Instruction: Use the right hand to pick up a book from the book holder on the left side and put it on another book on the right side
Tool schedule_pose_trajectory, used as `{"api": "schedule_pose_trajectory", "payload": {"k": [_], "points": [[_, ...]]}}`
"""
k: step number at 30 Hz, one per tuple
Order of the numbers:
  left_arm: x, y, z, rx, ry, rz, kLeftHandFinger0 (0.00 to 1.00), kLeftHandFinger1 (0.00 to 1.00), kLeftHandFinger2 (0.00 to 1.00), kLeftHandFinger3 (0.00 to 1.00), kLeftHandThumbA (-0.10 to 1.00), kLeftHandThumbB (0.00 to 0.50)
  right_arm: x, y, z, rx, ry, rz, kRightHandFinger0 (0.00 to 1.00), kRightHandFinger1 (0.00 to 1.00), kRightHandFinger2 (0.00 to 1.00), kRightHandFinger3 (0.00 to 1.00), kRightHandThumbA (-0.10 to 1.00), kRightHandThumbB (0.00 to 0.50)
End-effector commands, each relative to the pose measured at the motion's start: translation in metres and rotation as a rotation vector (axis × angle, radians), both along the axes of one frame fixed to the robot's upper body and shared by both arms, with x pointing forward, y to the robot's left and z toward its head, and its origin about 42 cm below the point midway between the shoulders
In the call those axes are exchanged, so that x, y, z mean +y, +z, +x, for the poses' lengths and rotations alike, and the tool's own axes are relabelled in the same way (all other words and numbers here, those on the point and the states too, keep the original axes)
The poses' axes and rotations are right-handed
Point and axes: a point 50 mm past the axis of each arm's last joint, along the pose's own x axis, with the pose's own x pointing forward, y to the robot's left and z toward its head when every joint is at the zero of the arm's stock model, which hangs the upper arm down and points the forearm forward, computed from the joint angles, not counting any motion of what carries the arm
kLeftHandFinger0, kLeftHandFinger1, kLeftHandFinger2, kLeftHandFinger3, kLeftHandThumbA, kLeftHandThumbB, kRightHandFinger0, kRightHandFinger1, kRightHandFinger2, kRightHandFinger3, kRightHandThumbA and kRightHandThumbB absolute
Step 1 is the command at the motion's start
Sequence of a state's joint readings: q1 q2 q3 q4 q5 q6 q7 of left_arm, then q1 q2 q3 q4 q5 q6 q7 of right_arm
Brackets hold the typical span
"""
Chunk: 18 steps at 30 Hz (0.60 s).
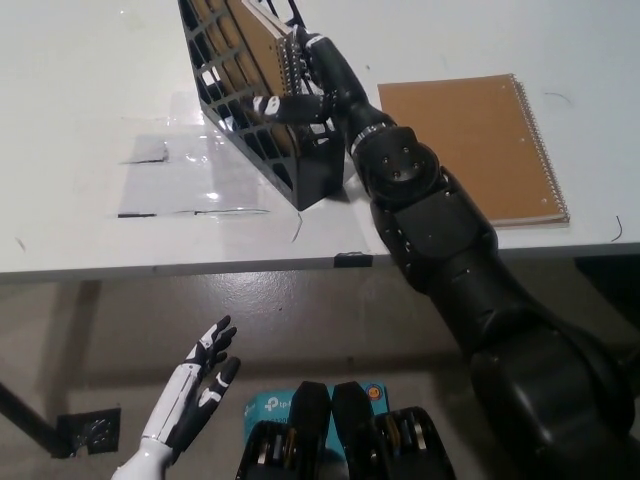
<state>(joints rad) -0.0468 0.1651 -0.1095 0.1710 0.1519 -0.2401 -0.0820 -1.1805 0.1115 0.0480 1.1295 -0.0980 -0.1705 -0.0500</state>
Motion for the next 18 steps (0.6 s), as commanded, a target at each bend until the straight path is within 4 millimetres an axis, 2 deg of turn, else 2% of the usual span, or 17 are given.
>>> {"api": "schedule_pose_trajectory", "payload": {"k": [1, 3, 6, 8, 15, 16, 17, 18], "points": [[0.0019, 0.0110, 0.0073, -0.032, -0.009, 0.014, 1.00, 1.00, 1.00, 1.00, 0.91, 0.227, 0.0134, 0.0556, 0.0012, -0.176, -0.023, 0.093, 0.00, 0.09, 0.34, 0.29, -0.10, 0.157], [0.0021, 0.0113, 0.0071, -0.033, -0.009, 0.013, 1.00, 1.00, 1.00, 1.00, 0.92, 0.233, 0.0151, 0.0567, -0.0008, -0.184, -0.021, 0.107, 0.00, 0.09, 0.34, 0.29, -0.02, 0.154], [0.0017, 0.0113, 0.0073, -0.031, -0.013, 0.001, 1.00, 1.00, 1.00, 1.00, 0.91, 0.231, 0.0153, 0.0573, -0.0023, -0.182, -0.008, 0.145, 0.00, 0.09, 0.37, 0.30, 0.03, 0.156], [0.0024, 0.0117, 0.0090, -0.034, -0.014, 0.004, 1.00, 1.00, 1.00, 1.00, 0.91, 0.231, 0.0154, 0.0583, -0.0023, -0.177, 0.003, 0.167, 0.00, 0.10, 0.40, 0.33, 0.04, 0.157], [0.0019, 0.0131, 0.0107, -0.037, -0.020, 0.017, 1.00, 1.00, 1.00, 1.00, 0.91, 0.217, 0.0098, 0.0563, 0.0004, -0.143, 0.001, 0.204, 0.00, 0.10, 0.40, 0.33, 0.11, 0.178], [0.0019, 0.0131, 0.0107, -0.037, -0.019, 0.016, 1.00, 1.00, 1.00, 1.00, 0.91, 0.217, 0.0094, 0.0563, 0.0006, -0.143, 0.003, 0.207, 0.00, 0.09, 0.40, 0.34, 0.11, 0.177], [0.0016, 0.0130, 0.0113, -0.034, -0.019, 0.006, 1.00, 1.00, 1.00, 1.00, 0.91, 0.220, 0.0078, 0.0580, 0.0019, -0.118, 0.022, 0.263, 0.00, 0.08, 0.41, 0.36, 0.03, 0.181], [0.0015, 0.0129, 0.0114, -0.034, -0.019, 0.005, 1.00, 1.00, 1.00, 1.00, 0.91, 0.222, 0.0070, 0.0594, 0.0023, -0.113, 0.034, 0.295, 0.00, 0.09, 0.44, 0.40, 0.01, 0.175]]}}
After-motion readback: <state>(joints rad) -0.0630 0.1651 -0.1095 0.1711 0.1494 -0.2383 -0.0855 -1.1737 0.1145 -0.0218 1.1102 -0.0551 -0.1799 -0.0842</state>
